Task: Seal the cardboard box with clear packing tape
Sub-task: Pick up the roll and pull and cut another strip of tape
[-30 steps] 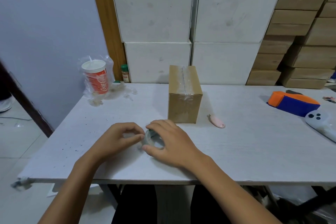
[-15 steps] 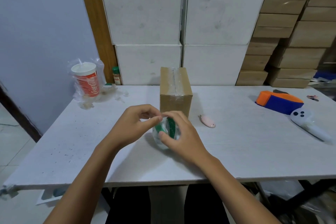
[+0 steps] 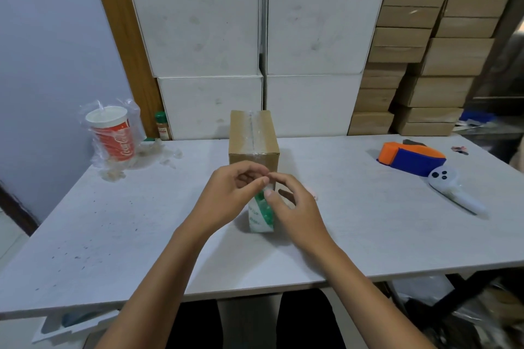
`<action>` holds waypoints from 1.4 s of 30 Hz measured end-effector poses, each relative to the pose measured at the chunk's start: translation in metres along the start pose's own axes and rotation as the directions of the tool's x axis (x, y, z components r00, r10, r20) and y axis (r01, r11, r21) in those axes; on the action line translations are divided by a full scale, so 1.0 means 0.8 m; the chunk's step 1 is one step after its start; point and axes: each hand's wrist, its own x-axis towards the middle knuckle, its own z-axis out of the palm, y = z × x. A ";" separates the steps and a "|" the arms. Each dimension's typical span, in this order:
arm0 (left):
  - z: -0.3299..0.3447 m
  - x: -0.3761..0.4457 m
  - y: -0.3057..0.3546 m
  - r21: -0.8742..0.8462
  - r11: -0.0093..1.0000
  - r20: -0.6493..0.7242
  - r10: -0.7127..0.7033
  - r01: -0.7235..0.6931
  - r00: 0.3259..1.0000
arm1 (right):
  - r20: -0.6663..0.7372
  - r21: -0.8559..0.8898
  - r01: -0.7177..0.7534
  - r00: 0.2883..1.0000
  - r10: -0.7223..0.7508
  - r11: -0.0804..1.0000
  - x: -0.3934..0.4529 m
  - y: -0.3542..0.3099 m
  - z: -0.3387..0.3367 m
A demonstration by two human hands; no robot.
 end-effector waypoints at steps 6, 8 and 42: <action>0.000 -0.008 0.003 -0.075 0.997 -0.060 0.009 -0.013 0.998 | -0.099 0.116 -0.068 0.992 0.080 0.991 0.013 -0.011 0.001; 0.000 -0.013 0.000 -0.068 0.997 -0.065 0.019 -0.024 0.998 | -0.098 0.145 -0.090 0.990 0.105 0.985 0.016 -0.011 0.003; 0.010 -0.021 -0.024 0.226 0.954 -0.149 0.233 -0.196 0.961 | -0.041 0.276 -0.168 0.982 0.186 0.946 0.032 -0.018 -0.007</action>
